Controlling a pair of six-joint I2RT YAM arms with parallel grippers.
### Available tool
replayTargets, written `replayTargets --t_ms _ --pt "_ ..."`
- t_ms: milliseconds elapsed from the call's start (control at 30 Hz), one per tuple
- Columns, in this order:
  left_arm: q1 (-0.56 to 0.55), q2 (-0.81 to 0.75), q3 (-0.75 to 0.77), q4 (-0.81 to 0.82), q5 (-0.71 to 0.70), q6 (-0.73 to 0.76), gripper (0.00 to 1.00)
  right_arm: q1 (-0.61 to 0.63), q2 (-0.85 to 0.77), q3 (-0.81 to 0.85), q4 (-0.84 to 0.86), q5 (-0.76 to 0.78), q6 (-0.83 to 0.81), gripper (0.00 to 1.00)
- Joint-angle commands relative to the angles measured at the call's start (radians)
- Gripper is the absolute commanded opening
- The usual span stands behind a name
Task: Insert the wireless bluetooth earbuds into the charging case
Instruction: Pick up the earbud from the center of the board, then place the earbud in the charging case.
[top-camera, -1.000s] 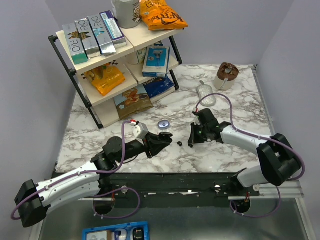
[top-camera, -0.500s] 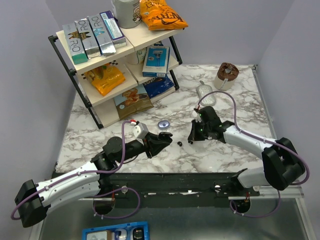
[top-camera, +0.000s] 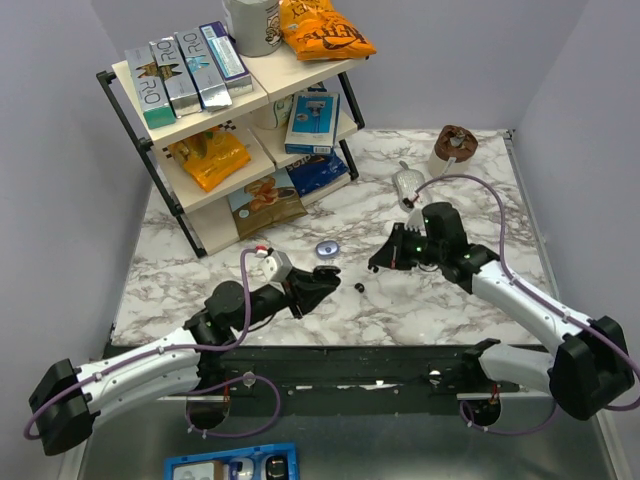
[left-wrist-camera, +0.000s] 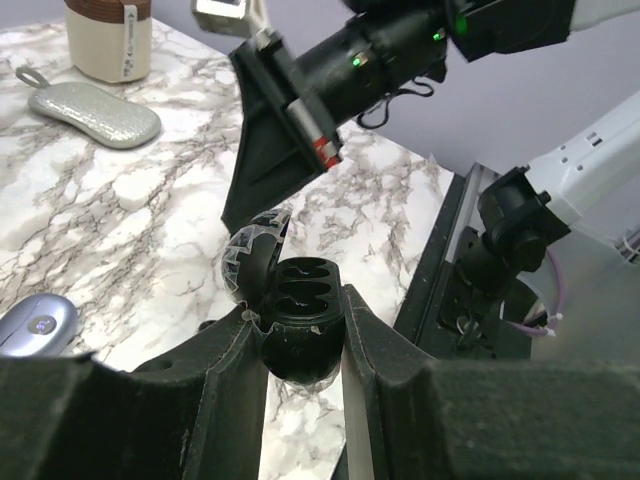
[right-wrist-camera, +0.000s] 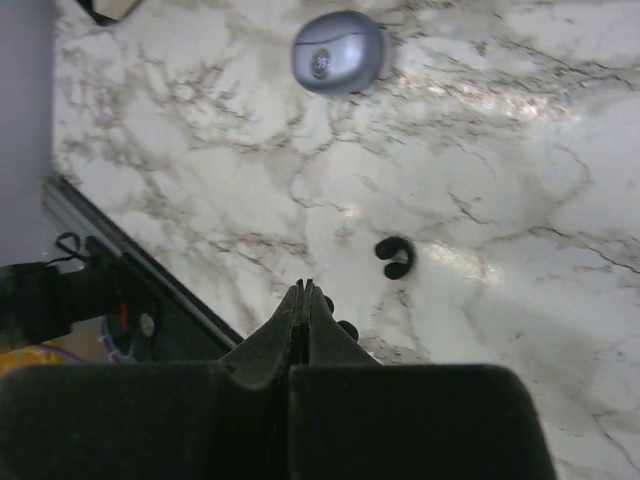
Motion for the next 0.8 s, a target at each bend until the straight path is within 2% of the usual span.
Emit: replayTargets --t_ms 0,167,400,533,767 --pt "-0.004 -0.013 -0.076 0.173 -0.09 0.006 0.0 -0.01 -0.06 0.065 0.027 -0.18 0.06 0.01" --pt "-0.004 0.037 -0.112 0.267 -0.127 0.06 0.0 -0.011 -0.129 0.1 -0.004 -0.258 0.036 0.01" --pt "0.002 0.137 -0.072 0.331 0.017 0.129 0.0 -0.011 -0.23 0.157 -0.106 -0.356 -0.042 0.01" --pt "0.031 0.223 -0.029 0.403 0.205 0.132 0.0 -0.01 -0.261 0.181 -0.146 -0.428 -0.07 0.01" --pt "0.045 0.31 0.012 0.504 0.281 0.115 0.0 -0.01 -0.279 0.166 -0.126 -0.537 -0.047 0.01"
